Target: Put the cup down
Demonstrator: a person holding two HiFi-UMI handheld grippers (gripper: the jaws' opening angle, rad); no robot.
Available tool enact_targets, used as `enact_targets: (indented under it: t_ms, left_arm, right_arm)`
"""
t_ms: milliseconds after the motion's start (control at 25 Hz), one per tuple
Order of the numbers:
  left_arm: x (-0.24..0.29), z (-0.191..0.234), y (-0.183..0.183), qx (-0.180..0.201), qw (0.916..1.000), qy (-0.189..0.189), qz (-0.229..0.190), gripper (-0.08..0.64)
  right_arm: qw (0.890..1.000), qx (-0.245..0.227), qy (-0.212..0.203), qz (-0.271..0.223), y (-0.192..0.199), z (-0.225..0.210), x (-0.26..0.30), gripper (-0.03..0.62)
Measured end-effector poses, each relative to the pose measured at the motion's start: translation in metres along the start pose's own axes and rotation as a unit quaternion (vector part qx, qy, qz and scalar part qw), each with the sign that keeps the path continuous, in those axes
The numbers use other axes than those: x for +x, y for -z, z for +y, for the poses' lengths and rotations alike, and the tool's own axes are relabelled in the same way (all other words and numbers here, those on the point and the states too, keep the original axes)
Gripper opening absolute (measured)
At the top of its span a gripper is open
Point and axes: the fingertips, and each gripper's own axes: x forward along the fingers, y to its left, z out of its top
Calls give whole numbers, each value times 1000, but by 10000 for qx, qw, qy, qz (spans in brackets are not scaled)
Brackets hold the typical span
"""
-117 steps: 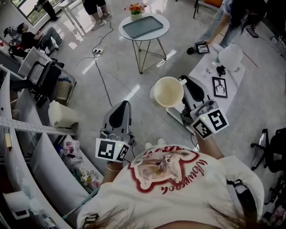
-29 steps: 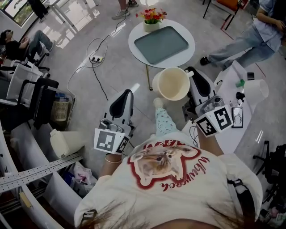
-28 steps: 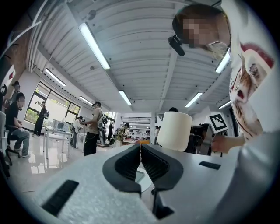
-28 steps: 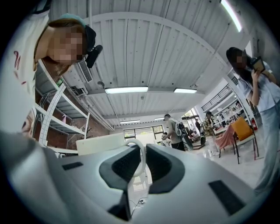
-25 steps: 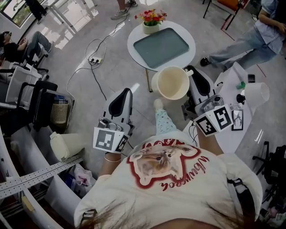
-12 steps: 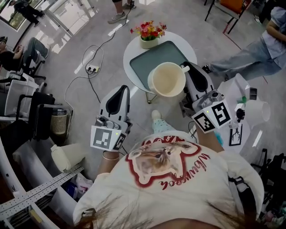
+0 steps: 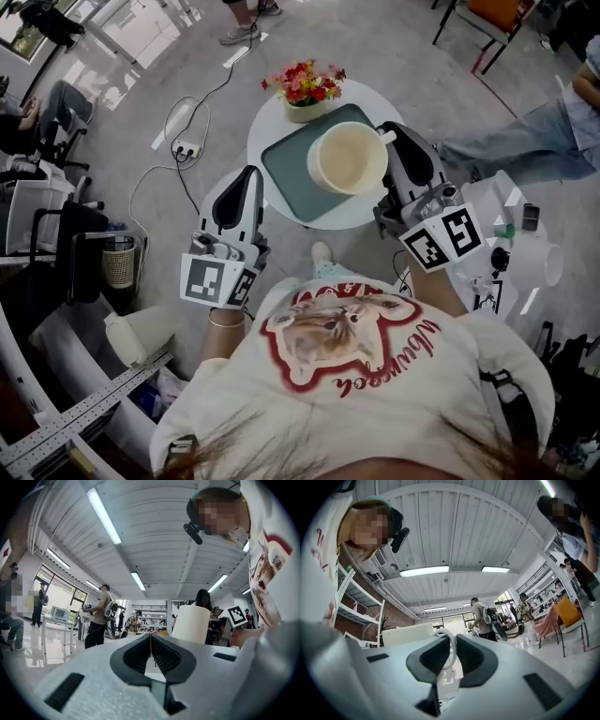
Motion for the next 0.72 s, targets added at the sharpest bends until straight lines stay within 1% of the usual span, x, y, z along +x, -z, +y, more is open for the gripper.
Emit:
enact_targets:
  t_ms: [120,320,520,640,720]
  left_arm:
    - [9,12,1,58,9999,-96,55,17]
    - [17,40,2,35,9997,-169,165,18]
    - [28,36,13,-23,9997,-60,249,18]
    - [38,36,19,-28,9996,5,287,18]
    - [42,36,23,-105,9995,33,293,18]
  right_arm:
    - [10000,74,-2,24,4,-9,14,37]
    - [10000,1,2,21,1,-8,43,37]
    - [9998,168,93,72,10,-20,40,37]
    - [9997,183,106,86,16,-27,42,37]
    - [9996,194,146,121,24,-31,44,37]
